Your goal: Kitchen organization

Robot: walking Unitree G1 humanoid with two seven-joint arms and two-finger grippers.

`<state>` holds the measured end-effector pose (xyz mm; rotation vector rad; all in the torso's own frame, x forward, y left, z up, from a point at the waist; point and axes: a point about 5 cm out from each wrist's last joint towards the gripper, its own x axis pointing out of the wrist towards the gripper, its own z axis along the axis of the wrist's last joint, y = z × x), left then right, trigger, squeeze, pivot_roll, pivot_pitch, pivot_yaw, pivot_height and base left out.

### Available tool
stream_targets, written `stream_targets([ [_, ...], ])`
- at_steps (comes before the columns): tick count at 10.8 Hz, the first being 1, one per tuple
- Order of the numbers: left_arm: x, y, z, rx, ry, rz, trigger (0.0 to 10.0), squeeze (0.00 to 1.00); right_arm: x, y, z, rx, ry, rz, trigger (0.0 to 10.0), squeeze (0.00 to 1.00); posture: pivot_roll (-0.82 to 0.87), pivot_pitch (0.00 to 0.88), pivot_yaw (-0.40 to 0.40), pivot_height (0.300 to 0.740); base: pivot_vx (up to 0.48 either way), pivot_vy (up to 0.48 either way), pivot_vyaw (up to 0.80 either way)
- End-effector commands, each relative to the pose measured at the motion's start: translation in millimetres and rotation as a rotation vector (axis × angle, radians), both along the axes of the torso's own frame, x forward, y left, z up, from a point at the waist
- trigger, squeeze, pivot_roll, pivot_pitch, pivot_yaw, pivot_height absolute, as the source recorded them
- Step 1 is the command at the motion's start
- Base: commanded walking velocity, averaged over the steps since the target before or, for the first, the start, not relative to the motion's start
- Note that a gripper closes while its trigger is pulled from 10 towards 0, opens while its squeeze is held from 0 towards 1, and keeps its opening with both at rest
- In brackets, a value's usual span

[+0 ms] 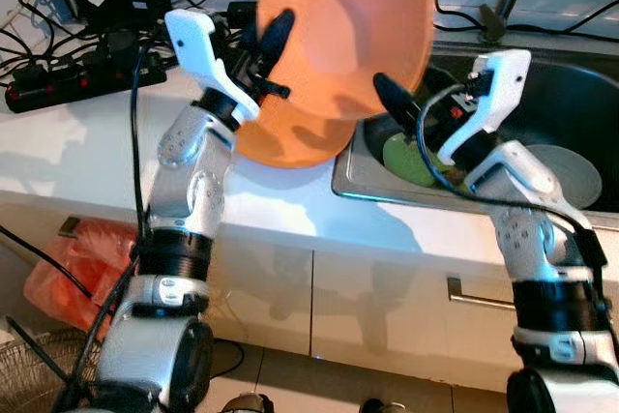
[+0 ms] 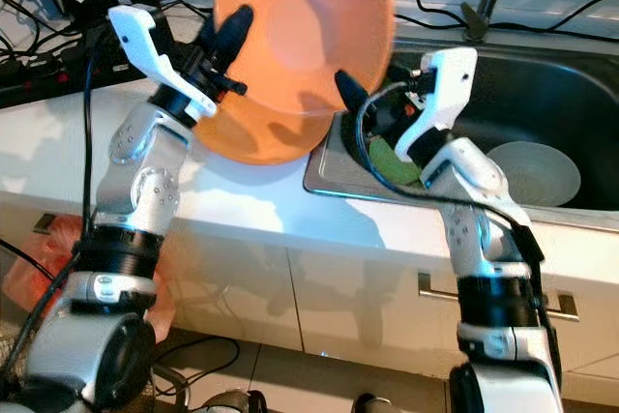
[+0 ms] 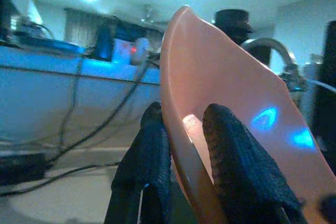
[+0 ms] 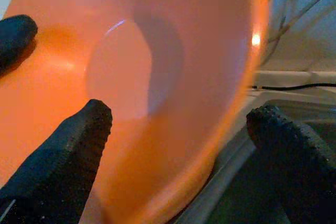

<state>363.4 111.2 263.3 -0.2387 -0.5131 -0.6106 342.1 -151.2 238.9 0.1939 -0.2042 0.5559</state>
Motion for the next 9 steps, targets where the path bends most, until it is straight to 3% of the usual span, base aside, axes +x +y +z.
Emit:
stream_targets([
  [1, -4.3, -0.3, 8, -0.003, -0.037, -0.018, 0.0, 0.0, 2.0, -1.8, 6, 0.03, -0.018, 0.008, 10.0, 0.0, 0.01, 0.087, 0.032, 0.74, 0.0, 0.0, 0.0],
  [3, -10.7, -6.0, 6, 0.009, -0.033, -0.08, 0.0, 0.0, 7.4, -7.3, 12, 0.126, 0.011, 0.004, 10.0, 0.0, 0.01, 0.088, 0.034, 0.74, 0.0, 0.0, 0.0],
  [4, -12.3, -7.1, 3, 0.023, -0.027, -0.089, 0.0, 0.0, 9.8, -9.7, 14, 0.159, 0.028, 0.005, 2.9, 0.0, 0.01, 0.089, 0.033, 0.74, 0.0, 0.0, 0.0],
  [5, -12.8, -6.4, 1, 0.023, -0.022, -0.09, 0.0, 0.0, 10.7, -12.4, 15, 0.203, 0.052, 0.002, 0.0, 0.0, 0.01, 0.091, 0.03, 0.74, 0.0, 0.0, 0.0],
  [7, -13.8, -5.8, 0, 0.013, -0.014, -0.095, 0.0, 0.0, 8.4, -9.6, 19, 0.216, 0.086, 0.028, 0.0, 0.0, 0.01, 0.092, 0.029, 0.74, 0.0, 0.0, 0.0],
  [9, -14.4, -6.9, -1, 0.012, -0.011, -0.102, 0.0, 0.0, 7.9, -7.3, 7, 0.163, 0.192, 0.036, 0.0, 0.0, 0.01, 0.091, 0.029, 0.74, 0.0, 0.0, 0.0],
])
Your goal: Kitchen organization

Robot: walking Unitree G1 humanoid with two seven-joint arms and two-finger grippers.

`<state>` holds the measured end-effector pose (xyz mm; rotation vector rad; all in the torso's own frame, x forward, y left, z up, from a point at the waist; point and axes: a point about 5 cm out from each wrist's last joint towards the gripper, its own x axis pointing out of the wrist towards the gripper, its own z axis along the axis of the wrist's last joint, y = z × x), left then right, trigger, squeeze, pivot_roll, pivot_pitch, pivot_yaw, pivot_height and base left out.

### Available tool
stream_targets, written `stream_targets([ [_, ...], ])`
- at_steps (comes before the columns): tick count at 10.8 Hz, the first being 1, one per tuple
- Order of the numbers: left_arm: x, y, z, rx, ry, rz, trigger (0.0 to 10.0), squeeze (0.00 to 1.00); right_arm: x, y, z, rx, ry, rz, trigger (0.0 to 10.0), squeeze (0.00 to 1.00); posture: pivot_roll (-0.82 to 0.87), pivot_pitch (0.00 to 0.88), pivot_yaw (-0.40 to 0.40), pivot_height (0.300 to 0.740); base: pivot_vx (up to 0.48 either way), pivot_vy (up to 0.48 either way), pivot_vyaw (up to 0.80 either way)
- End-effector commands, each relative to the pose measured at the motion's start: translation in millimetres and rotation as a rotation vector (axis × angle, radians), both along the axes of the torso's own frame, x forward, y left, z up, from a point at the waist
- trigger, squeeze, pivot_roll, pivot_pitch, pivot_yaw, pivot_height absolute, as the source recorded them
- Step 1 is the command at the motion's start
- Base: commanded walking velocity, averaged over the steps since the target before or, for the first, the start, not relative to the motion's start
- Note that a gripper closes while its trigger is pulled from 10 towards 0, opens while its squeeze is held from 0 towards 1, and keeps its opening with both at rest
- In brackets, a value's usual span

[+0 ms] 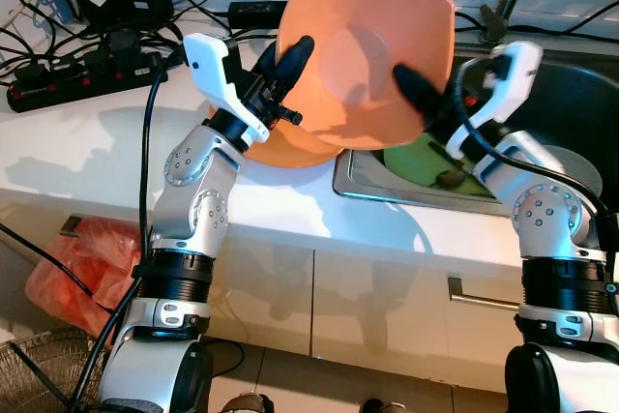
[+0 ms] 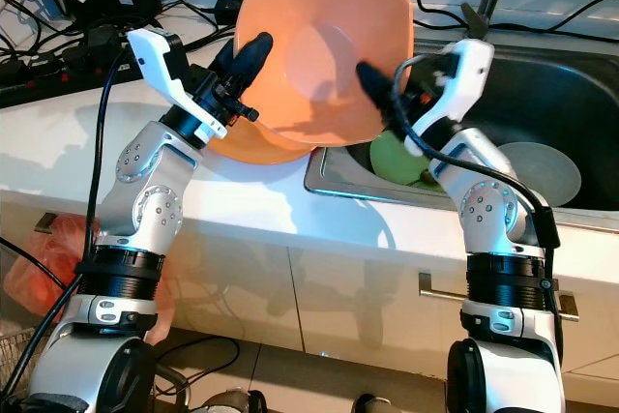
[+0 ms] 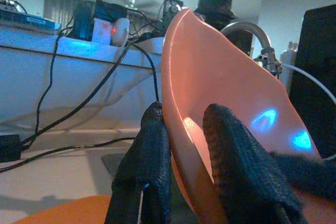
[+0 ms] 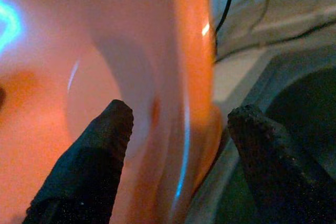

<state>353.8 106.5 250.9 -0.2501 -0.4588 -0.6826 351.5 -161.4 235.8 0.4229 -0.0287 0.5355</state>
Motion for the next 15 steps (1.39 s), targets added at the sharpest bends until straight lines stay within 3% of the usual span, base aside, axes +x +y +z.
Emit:
stream_targets([
  [1, -4.8, -2.6, 12, -0.012, -0.052, -0.029, 0.0, 0.0, -1.8, 2.6, 4, -0.013, 0.007, 0.018, 0.0, 0.0, 0.0, 0.09, 0.028, 0.74, 0.0, 0.0, 0.0],
  [4, -5.6, -4.2, 10, -0.013, -0.044, -0.039, 0.0, 0.0, -3.5, 0.0, -3, -0.025, 0.076, 0.027, 0.0, 0.0, 0.01, 0.088, 0.027, 0.74, 0.0, 0.0, 0.0],
  [8, -4.2, -2.6, 7, -0.012, -0.015, -0.024, 0.0, 0.0, -3.0, -1.7, -3, -0.042, 0.083, 0.018, 0.0, 0.0, 0.01, 0.086, 0.026, 0.74, 0.0, 0.0, 0.0],
  [9, -3.2, -3.5, 5, 0.002, -0.003, -0.013, 10.0, 0.0, -2.9, -1.0, -4, -0.043, 0.084, 0.019, 0.0, 0.0, 0.01, 0.082, 0.026, 0.74, 0.0, 0.0, 0.0],
  [12, -1.5, -2.0, 5, 0.023, -0.01, 0.024, 10.0, 0.02, -3.4, -1.1, -5, -0.046, 0.09, 0.009, 0.0, 0.0, 0.01, 0.081, 0.025, 0.74, 0.0, 0.0, 0.0],
  [13, -0.3, -0.5, 6, 0.013, 0.002, 0.026, 10.0, 0.4, -2.4, -2.2, -6, -0.044, 0.092, -0.003, 0.0, 0.0, 0.01, 0.08, 0.025, 0.74, 0.0, 0.0, 0.0],
  [14, -0.5, -1.6, 4, 0.0, 0.02, 0.012, 10.0, 1.0, -2.0, -1.9, -5, -0.043, 0.092, -0.004, 0.0, 0.0, 0.01, 0.079, 0.024, 0.74, 0.0, 0.0, 0.0],
  [15, -2.2, -5.2, 1, -0.01, 0.038, -0.02, 10.0, 1.0, -1.7, -0.9, -5, -0.041, 0.093, -0.004, 0.0, 0.0, 0.01, 0.08, 0.022, 0.74, 0.0, 0.0, 0.0],
])
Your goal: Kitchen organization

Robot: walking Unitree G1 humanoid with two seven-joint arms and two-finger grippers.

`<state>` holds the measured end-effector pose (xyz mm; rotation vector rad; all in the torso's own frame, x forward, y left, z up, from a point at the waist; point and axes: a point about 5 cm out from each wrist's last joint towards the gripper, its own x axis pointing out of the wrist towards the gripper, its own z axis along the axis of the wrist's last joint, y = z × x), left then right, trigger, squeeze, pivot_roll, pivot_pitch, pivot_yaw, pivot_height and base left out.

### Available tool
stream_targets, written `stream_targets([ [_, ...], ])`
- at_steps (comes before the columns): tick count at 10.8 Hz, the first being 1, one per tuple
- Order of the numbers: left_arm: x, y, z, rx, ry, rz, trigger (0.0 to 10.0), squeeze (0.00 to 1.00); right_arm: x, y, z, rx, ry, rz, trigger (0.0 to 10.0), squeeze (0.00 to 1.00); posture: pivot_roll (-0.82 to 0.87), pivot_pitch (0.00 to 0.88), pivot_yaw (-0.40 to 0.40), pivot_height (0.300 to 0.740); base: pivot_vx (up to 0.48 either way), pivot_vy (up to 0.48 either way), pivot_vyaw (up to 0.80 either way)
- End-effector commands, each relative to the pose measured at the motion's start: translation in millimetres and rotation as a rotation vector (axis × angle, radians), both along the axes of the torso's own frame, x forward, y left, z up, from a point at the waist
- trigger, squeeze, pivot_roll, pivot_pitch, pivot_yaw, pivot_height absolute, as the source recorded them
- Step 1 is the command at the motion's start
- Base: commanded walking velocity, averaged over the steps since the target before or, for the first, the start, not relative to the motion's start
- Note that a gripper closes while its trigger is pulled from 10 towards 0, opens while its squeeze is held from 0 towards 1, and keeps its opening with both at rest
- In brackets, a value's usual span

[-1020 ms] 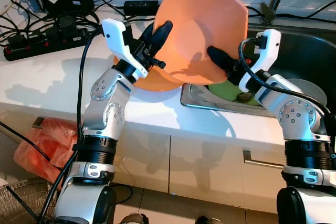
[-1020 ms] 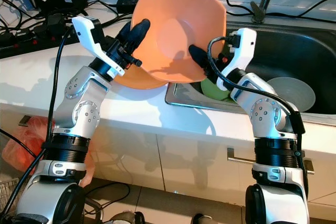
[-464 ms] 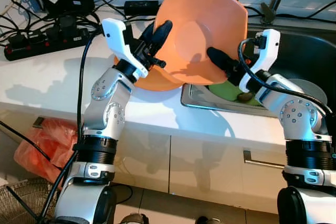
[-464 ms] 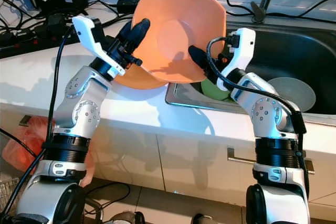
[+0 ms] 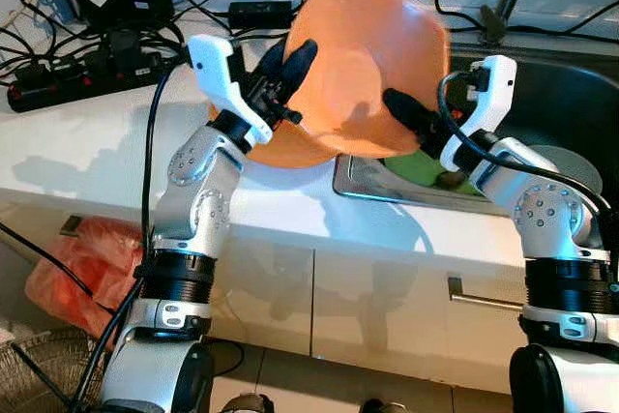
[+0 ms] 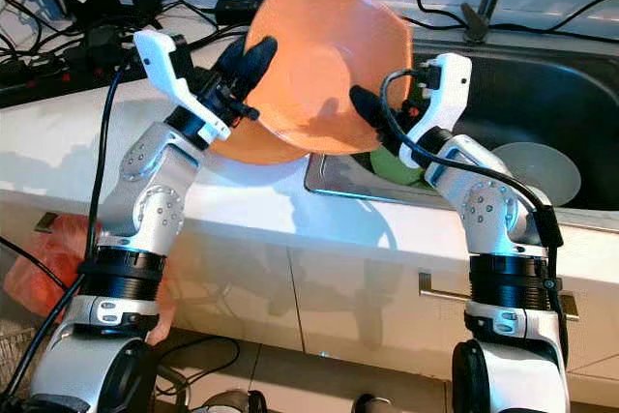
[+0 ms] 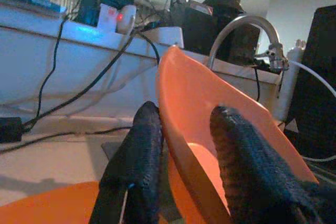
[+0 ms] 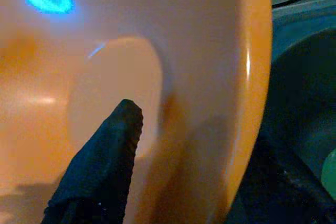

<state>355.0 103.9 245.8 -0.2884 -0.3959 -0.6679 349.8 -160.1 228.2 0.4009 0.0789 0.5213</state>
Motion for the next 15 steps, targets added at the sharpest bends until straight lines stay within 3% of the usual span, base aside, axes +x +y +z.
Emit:
stream_targets([
  [1, -5.0, -6.3, 2, 0.011, -0.015, -0.051, 10.0, 1.0, 0.1, -1.8, 2, 0.015, -0.001, -0.015, 0.0, 0.0, 0.01, 0.081, 0.022, 0.74, 0.0, 0.0, 0.0],
  [3, -5.8, -11.7, -8, 0.039, 0.03, -0.096, 10.0, 1.0, 1.0, -0.6, -1, 0.048, 0.019, -0.032, 0.0, 0.0, 0.0, 0.083, 0.022, 0.74, 0.0, 0.0, 0.0],
  [6, -2.5, -6.0, -8, 0.043, 0.032, -0.045, 10.0, 1.0, 4.1, -3.8, -6, 0.092, 0.066, -0.089, 0.0, 0.0, 0.0, 0.087, 0.017, 0.74, 0.0, 0.0, 0.0],
  [11, -0.5, 11.3, -5, 0.022, 0.033, 0.032, 10.0, 1.0, 17.2, -18.1, -15, 0.169, 0.14, -0.282, 0.0, 0.0, 0.0, 0.096, 0.007, 0.74, 0.0, 0.0, 0.0],
  [15, -1.1, 9.4, -6, 0.026, 0.039, 0.031, 10.0, 1.0, 18.7, -21.1, -21, 0.165, 0.168, -0.312, 0.0, 0.0, 0.0, 0.099, 0.007, 0.74, 0.0, 0.0, 0.0],
])
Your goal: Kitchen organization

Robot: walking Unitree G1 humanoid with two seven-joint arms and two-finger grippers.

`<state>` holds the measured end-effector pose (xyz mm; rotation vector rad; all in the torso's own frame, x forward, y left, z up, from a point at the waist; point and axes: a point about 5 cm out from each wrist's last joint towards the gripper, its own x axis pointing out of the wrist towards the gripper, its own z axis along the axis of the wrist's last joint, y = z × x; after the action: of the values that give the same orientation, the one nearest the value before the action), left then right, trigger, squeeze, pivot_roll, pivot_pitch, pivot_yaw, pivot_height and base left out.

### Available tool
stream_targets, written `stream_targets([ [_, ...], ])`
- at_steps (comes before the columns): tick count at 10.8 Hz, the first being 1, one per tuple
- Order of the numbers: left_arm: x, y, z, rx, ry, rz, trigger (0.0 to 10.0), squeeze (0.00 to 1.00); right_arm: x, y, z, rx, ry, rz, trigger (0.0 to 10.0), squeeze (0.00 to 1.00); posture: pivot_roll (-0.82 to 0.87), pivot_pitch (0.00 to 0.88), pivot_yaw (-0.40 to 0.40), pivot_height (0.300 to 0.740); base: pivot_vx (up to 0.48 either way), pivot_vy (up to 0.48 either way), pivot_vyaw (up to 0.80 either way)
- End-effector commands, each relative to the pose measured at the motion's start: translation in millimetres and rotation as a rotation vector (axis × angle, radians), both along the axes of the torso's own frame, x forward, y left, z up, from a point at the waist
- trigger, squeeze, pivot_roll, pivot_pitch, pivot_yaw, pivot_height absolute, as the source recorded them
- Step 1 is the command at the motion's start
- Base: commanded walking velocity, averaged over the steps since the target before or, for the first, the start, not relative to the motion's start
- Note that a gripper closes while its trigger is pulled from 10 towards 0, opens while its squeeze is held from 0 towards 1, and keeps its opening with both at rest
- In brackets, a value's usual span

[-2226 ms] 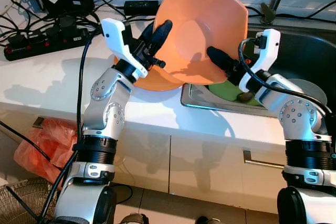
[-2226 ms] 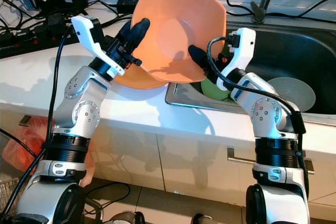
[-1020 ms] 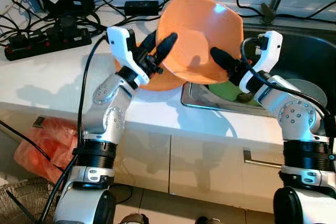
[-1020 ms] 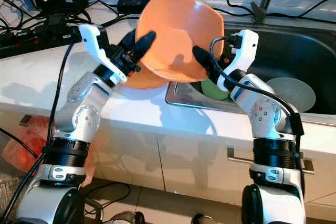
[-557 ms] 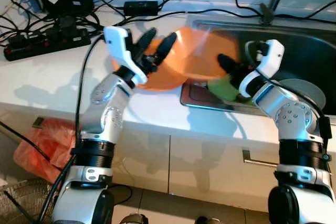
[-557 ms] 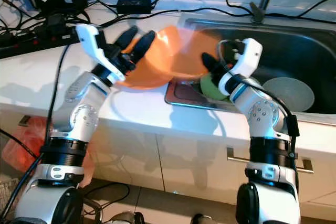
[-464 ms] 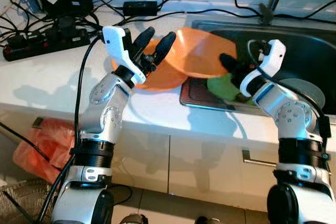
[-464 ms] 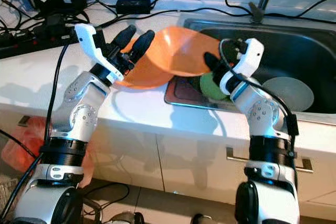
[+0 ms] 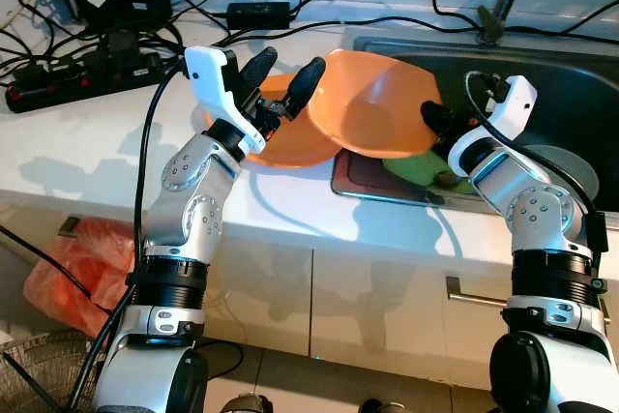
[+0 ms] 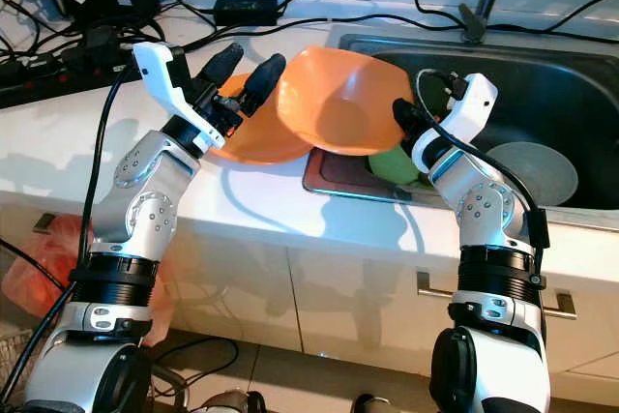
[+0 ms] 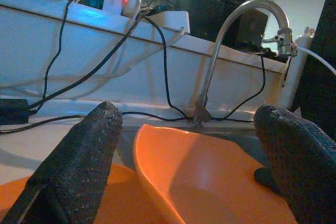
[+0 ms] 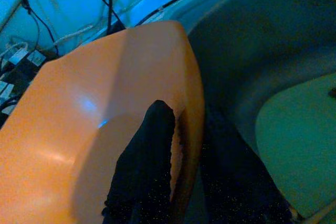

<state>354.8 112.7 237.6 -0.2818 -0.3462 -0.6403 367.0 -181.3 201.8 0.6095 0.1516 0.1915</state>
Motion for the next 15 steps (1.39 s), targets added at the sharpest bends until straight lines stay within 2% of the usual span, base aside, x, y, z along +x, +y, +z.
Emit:
stream_targets([
  [1, -0.6, 0.7, 2, 0.014, -0.009, 0.011, 10.0, 1.0, 2.2, -1.0, 4, -0.003, -0.009, -0.016, 0.0, 0.0, 0.0, 0.1, 0.006, 0.74, 0.0, 0.0, 0.0],
  [2, -0.2, 1.7, 1, 0.026, -0.009, 0.023, 10.0, 1.0, 2.5, -1.5, 4, 0.002, -0.01, -0.012, 0.0, 0.0, 0.0, 0.1, 0.004, 0.74, 0.0, 0.0, 0.0],
  [3, 0.2, 2.5, 0, 0.041, -0.008, 0.03, 10.0, 0.79, 2.6, -0.8, 4, 0.002, -0.007, 0.004, 0.0, 0.0, 0.0, 0.1, 0.003, 0.74, 0.0, 0.0, 0.0],
  [4, 0.1, 2.5, 0, 0.046, -0.009, 0.025, 10.0, 0.0, 2.6, -0.4, 4, -0.001, -0.003, 0.014, 0.0, 0.0, 0.0, 0.1, 0.002, 0.74, 0.0, 0.0, 0.0],
  [6, -0.2, 2.3, 1, 0.052, -0.019, 0.017, 10.0, 0.0, 2.5, -0.5, 3, 0.002, 0.002, 0.033, 0.0, 0.0, 0.0, 0.098, 0.001, 0.74, 0.0, 0.0, 0.0],
  [7, 0.0, 2.4, 1, 0.051, -0.019, 0.019, 10.0, 0.0, 3.5, -2.1, 5, 0.038, -0.017, 0.013, 0.0, 0.0, 0.0, 0.097, 0.002, 0.74, 0.0, 0.0, 0.0],
  [10, 0.3, 3.2, 1, 0.048, -0.017, 0.026, 10.0, 0.0, 5.2, -22.3, 9, 0.165, -0.079, -0.226, 0.0, 0.0, 0.01, 0.098, 0.005, 0.74, 0.0, 0.0, 0.0],
  [11, 0.2, 3.4, 0, 0.048, -0.013, 0.025, 10.0, 0.0, 3.8, -33.4, 6, 0.204, -0.084, -0.324, 0.0, 0.0, 0.01, 0.098, 0.008, 0.74, 0.0, 0.0, 0.0],
  [12, -0.8, 1.8, -3, 0.042, 0.004, 0.006, 10.0, 0.0, 3.1, -39.1, 2, 0.209, -0.078, -0.37, 0.0, 0.0, 0.01, 0.097, 0.009, 0.74, 0.0, 0.0, 0.0],
  [13, -6.9, -7.3, -13, 0.069, 0.058, -0.094, 10.0, 0.0, 2.2, -48.3, -1, 0.174, -0.082, -0.435, 0.0, 0.0, 0.01, 0.096, 0.01, 0.74, 0.0, 0.0, 0.0],
  [15, -16.3, -19.0, -29, 0.195, 0.096, -0.21, 10.0, 0.0, 2.0, -58.4, -5, 0.102, -0.067, -0.512, 0.0, 0.0, 0.01, 0.094, 0.011, 0.74, 0.0, 0.0, 0.0],
])
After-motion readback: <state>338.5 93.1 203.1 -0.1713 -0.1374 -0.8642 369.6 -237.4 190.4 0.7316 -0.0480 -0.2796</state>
